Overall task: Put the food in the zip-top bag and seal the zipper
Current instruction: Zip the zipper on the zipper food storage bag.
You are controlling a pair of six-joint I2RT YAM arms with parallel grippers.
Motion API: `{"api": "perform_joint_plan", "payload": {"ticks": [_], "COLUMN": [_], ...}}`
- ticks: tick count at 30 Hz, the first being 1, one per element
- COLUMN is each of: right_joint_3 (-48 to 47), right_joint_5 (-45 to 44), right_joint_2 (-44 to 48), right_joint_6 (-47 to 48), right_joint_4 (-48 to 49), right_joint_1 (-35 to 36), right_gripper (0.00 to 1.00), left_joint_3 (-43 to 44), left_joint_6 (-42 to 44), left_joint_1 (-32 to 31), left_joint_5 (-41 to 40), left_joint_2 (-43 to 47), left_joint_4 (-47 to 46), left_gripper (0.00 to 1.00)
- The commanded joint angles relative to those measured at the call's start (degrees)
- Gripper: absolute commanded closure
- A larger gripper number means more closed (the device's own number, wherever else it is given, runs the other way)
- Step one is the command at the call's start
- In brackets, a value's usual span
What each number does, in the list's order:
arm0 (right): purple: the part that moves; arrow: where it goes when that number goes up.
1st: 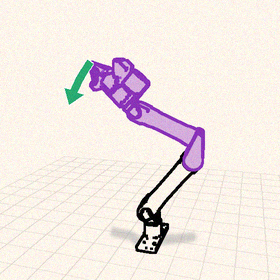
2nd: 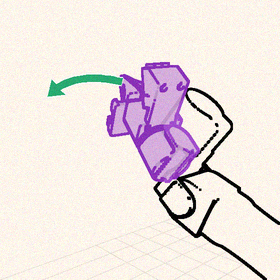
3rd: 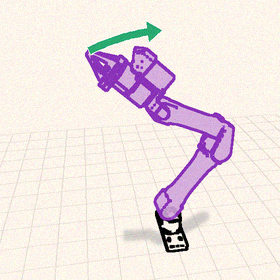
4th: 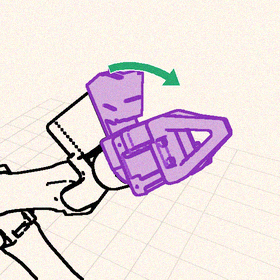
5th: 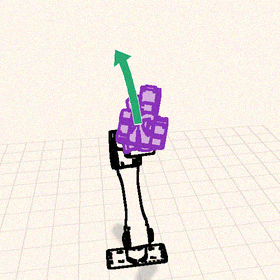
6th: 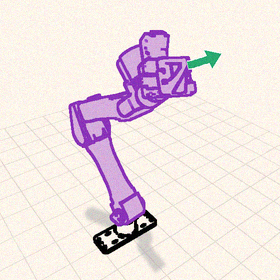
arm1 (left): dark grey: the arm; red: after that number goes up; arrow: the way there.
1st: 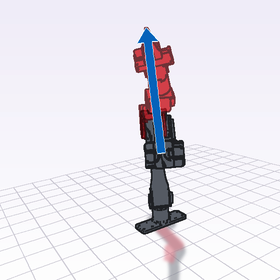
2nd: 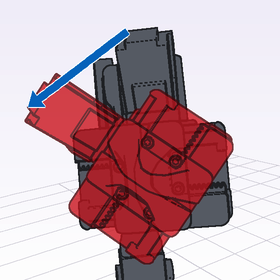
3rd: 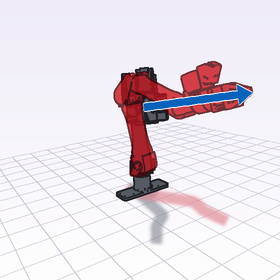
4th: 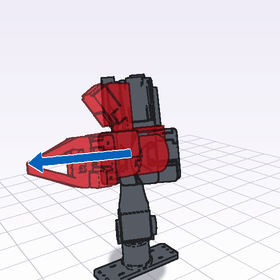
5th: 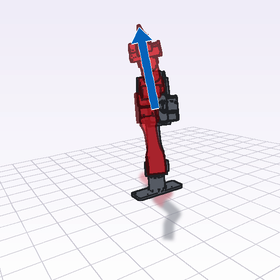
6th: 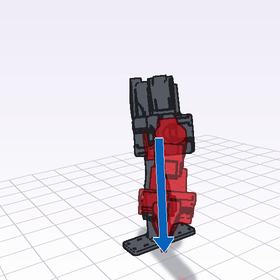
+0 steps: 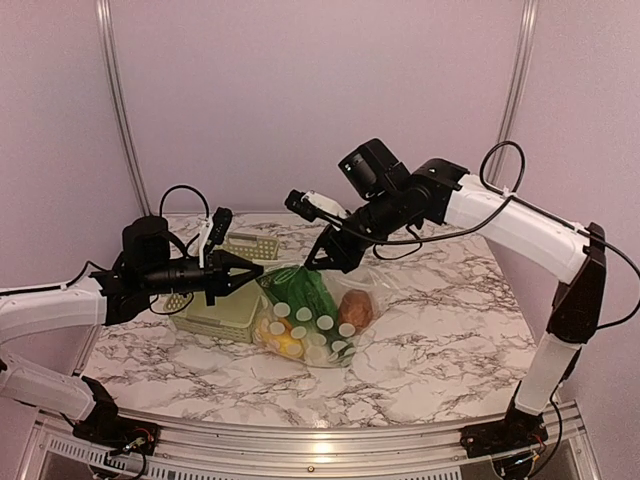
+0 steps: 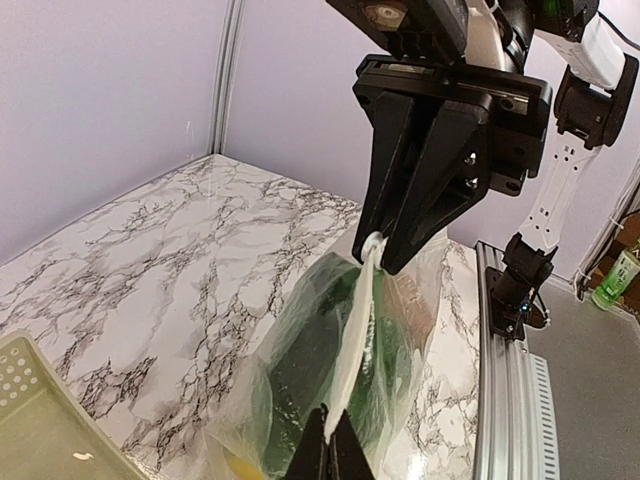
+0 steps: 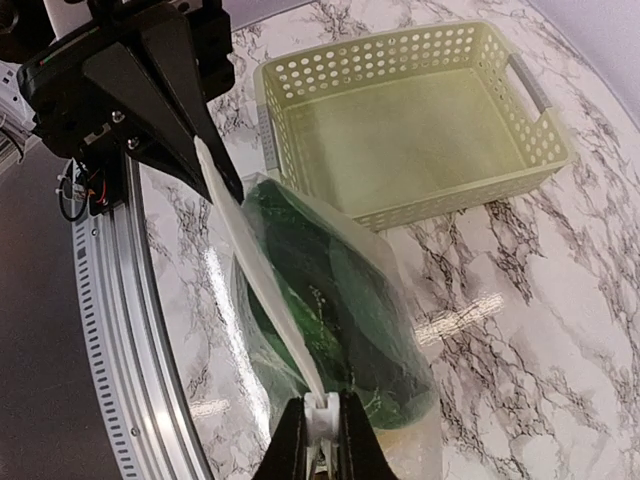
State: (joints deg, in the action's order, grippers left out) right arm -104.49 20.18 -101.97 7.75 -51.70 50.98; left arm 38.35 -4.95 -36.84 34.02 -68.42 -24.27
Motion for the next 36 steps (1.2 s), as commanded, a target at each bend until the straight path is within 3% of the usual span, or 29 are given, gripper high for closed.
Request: {"api": "perform_joint_plan", "payload": {"ticks": [1, 23, 36], "right_joint_3": [2.79, 18.57, 22.63], "right_joint_5": [-6.81, -13.21, -12.86], "right_joint_2": [5.40, 18.05, 22.03], "right_joint_6": [-1.35, -3.05, -2.92], "right_joint_4": [-5.95, -9.25, -9.38], "right_joint_1": [-3.55, -6.78, -9.26], "right_gripper": [0.93, 0.91, 0.90], "left_joint_3": [-0.65, 1.27, 1.51], "left_joint_6": [-0.83, -3.21, -5.14], "left_joint_1": [2.39, 6.15, 6.60], "left_joint_5": [-1.41, -0.28, -0.44], "left_joint_2": [-1.21, -8.26, -10.38], "left_joint_4": [0.59, -5.35, -7.68], "left_gripper": [1.00, 1.00, 1.00]}}
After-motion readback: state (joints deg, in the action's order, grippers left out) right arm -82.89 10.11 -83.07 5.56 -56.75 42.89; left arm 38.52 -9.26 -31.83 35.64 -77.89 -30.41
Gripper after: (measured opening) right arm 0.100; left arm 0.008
